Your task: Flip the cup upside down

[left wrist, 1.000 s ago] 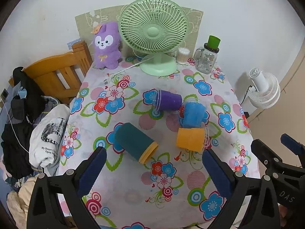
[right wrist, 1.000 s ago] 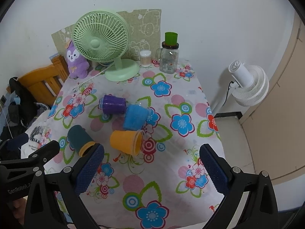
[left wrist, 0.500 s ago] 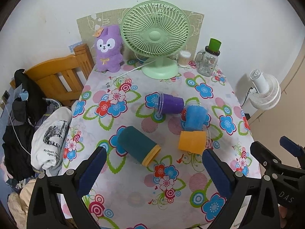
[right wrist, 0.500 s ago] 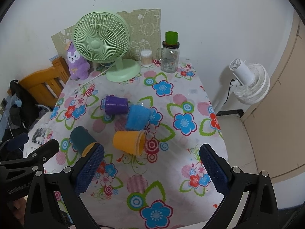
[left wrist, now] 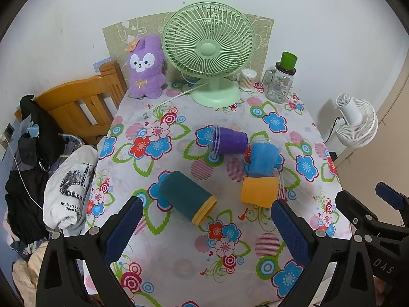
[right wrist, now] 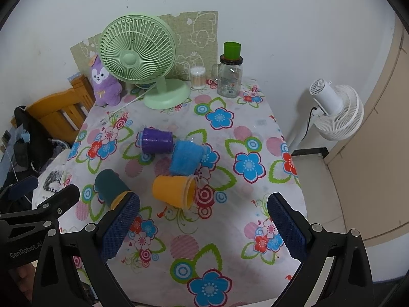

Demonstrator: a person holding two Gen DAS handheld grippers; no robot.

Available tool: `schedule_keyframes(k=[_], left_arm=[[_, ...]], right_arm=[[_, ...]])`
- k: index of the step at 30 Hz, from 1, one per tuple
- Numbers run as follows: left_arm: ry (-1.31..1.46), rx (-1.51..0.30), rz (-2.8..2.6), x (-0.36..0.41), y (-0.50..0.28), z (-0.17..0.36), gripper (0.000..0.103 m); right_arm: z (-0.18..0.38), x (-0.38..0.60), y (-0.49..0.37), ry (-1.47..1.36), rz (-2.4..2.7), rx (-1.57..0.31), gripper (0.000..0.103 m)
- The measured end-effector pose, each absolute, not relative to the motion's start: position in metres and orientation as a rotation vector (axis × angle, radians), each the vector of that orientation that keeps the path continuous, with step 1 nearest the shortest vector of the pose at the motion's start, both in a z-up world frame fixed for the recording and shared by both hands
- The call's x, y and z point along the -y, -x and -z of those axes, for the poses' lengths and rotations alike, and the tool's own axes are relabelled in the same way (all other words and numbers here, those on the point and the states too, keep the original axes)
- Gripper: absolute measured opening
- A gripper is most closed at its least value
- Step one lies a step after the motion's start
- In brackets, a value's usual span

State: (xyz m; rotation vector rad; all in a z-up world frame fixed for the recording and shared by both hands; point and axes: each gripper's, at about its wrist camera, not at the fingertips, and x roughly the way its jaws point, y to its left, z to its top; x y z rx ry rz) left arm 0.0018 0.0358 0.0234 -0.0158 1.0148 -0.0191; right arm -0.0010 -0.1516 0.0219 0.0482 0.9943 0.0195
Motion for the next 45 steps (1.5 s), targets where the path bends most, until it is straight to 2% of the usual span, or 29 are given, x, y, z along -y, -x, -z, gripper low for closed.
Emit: schedule_keyframes(k=[14, 27, 45], left_arm=[[-0.005, -1.046, 0.035, -0.026, -0.023, -0.013, 0.102], [-0.045, -1.102, 0.091, -0.002, -0.067, 0.017, 0.101], [-0.145, -1.219, 0.224, 0.056, -0.145, 0.1, 0.101]], right_arm=[[-0.017, 0.159, -0.017, -0.054, -0.012, -1.007, 0.101], [0.011, 0.181, -0.062, -0.077, 0.005, -1.053, 0.101], [0.083, 0.229, -0.121, -0.086, 0.098, -1.152, 0.101]])
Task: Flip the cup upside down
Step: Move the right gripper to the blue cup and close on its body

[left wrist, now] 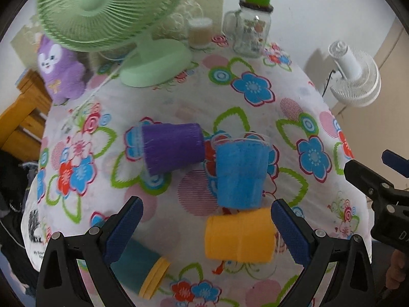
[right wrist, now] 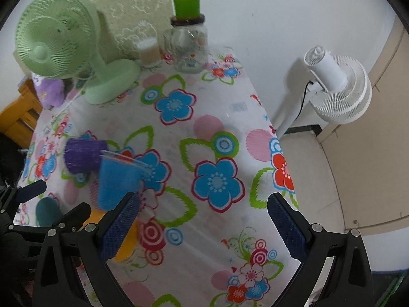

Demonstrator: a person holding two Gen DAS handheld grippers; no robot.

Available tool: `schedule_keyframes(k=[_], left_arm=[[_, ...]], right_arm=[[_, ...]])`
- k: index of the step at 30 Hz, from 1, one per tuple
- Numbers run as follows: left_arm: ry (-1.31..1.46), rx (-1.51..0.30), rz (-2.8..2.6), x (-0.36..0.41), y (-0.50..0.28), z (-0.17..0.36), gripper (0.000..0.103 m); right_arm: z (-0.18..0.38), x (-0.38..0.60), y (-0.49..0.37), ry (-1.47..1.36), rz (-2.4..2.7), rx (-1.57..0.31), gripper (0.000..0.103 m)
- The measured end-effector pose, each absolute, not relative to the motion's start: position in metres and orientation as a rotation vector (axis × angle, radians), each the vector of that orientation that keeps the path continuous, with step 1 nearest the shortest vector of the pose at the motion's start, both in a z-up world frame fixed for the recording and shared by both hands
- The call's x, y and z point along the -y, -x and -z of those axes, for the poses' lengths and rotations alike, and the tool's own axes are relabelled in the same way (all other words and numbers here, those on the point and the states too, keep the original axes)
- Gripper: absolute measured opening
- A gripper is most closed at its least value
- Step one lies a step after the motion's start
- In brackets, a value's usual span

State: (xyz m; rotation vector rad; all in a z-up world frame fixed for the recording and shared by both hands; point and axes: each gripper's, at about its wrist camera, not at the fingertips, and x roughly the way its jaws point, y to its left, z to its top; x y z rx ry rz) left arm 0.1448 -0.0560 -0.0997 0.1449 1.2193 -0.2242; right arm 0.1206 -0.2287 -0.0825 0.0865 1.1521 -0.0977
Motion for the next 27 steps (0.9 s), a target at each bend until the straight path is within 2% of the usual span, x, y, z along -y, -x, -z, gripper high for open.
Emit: schedule_keyframes(k=[15, 18, 21, 23, 24, 27], left_arm=[[-0.189, -1.291, 0.28, 0.097, -0.174, 0.145, 0.099], [-0.184, -1.308, 0.272, 0.099, -0.179, 0.15, 0.093], [-0.189, -1.328, 0.279, 0.102, -0.181, 0.155, 0.081], [-0.191, -1.343, 0.277, 0.103, -0.183, 0.159, 0.066], [-0.186, -1.35, 0.28, 0.103, -0.183, 0.16, 0.062], [-0.165, -1.336, 0.272, 0.103, -0.183, 0.157, 0.063]], right_arm=[[0.133, 0.264, -0.137, -0.145, 0.158, -1.245, 0.101], [0.14, 0.266, -0.14, -0.153, 0.15, -1.259, 0.101], [0.145, 0.266, -0.141, -0.165, 0.131, -1.275, 0.101], [0.148, 0.265, -0.143, -0.166, 0.121, -1.284, 0.101], [0.149, 0.264, -0.143, -0.164, 0.113, -1.287, 0.101], [0.15, 0.261, -0.145, -0.162, 0.096, -1.292, 0.101]])
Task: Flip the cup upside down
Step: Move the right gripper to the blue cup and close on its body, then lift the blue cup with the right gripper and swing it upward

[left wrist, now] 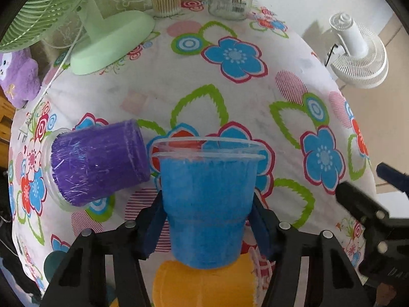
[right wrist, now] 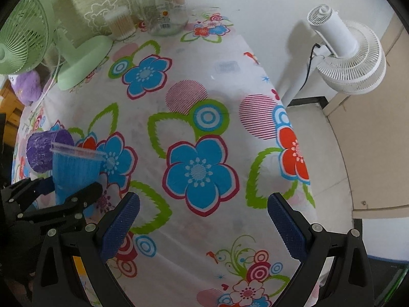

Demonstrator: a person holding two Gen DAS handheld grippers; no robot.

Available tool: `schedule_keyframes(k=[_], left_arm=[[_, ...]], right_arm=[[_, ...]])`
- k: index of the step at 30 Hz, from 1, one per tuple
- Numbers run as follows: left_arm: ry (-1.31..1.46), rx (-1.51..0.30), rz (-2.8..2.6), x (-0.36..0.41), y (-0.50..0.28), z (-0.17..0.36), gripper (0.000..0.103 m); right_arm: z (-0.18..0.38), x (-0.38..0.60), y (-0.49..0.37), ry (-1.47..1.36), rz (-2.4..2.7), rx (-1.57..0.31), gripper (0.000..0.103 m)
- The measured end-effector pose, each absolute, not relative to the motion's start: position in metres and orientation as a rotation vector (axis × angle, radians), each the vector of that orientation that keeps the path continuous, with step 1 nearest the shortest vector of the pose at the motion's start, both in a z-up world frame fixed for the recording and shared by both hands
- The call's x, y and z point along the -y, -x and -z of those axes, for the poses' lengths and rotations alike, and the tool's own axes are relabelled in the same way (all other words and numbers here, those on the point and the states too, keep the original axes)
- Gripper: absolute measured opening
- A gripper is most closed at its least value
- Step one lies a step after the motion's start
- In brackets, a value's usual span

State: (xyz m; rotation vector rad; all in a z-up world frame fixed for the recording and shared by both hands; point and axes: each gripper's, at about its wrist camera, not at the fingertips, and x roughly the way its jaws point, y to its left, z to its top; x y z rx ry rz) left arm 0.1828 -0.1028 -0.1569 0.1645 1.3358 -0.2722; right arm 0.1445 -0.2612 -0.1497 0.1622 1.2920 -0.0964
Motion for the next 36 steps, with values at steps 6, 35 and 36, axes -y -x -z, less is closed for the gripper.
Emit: schedule_keyframes(k=[6, 35, 36], left_arm=[[-0.143, -1.275, 0.275, 0.104, -0.177, 0.13, 0.063], [0.113, -1.247, 0.02, 0.033, -0.062, 0.088, 0.063], [0.127, -1.256, 0.012, 0.032, -0.058, 0.092, 0.063]], right_arm=[[0.136, 0.257, -0.141, -0.158, 0.076, -1.272, 0.101], [0.081, 0.198, -0.069, -0.032, -0.143, -1.201, 0.101], [0.084, 0.197, -0.068, -0.027, -0.148, -1.209, 0.101]])
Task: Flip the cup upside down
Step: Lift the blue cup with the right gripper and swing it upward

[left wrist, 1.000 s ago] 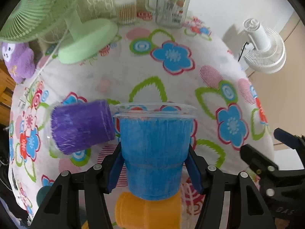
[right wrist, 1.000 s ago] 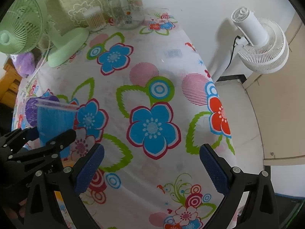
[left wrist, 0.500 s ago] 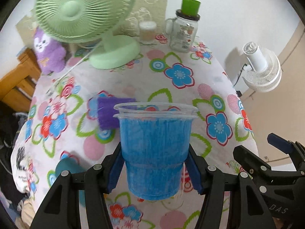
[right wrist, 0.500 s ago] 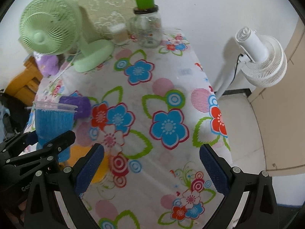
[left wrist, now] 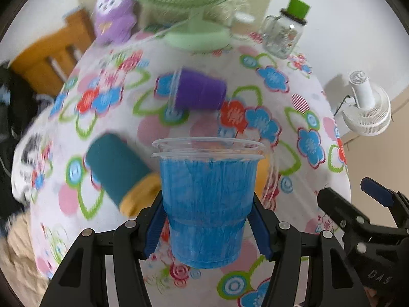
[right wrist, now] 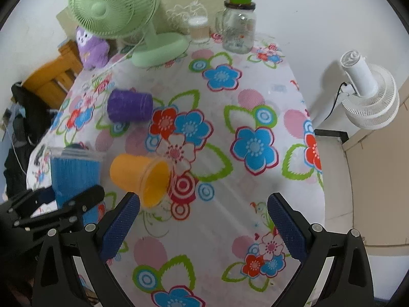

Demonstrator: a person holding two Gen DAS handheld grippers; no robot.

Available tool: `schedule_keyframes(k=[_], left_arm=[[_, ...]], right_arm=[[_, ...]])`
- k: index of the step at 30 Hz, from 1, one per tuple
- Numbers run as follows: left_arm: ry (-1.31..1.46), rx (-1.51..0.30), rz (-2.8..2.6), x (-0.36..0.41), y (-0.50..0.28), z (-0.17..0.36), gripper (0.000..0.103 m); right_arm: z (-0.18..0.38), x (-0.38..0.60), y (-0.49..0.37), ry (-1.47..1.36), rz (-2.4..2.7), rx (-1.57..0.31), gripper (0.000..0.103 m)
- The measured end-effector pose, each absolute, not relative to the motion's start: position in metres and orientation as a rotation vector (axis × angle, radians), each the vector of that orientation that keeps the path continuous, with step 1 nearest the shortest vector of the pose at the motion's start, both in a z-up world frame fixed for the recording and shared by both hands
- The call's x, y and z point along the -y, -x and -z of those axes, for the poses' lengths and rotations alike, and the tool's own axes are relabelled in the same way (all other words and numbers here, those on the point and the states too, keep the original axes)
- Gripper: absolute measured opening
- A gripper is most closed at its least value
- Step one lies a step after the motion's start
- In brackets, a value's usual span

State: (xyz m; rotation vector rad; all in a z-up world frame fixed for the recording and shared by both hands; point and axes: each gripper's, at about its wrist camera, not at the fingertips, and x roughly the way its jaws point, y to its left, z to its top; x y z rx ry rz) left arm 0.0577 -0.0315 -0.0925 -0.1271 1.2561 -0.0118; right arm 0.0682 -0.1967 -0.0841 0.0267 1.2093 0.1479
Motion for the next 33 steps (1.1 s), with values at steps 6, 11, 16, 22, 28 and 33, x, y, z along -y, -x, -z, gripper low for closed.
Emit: schedule_keyframes(k=[6, 11, 16, 22, 28, 33], left_arm=[[0.201, -1.302, -0.039, 0.021, -0.039, 0.117, 0.063], [0.248, -1.316, -0.064, 0.013, -0.031, 0.134, 0.063], [0.277, -1.346, -0.068, 0.012, -0.027, 0.152, 0.063], [0.286, -1.35, -0.05, 0.016, -0.027, 0.168, 0.065], [0.255, -1.324, -0.059, 0.016, -0.029, 0.16, 0.082], [0.211, -1.313, -0.03, 0.012, -0.028, 0.137, 0.085]], right_arm=[[0.104, 0.185, -0.063, 0.02, -0.171, -1.263, 0.101], [0.117, 0.178, -0.062, 0.035, -0.175, -1.291, 0.101], [0.128, 0.174, -0.062, 0.065, -0.176, -1.316, 0.101], [0.14, 0.177, -0.062, 0.074, -0.16, -1.344, 0.101], [0.137, 0.183, -0.061, 0.052, -0.151, -1.338, 0.101], [0.117, 0.184, -0.057, 0.017, -0.157, -1.296, 0.101]])
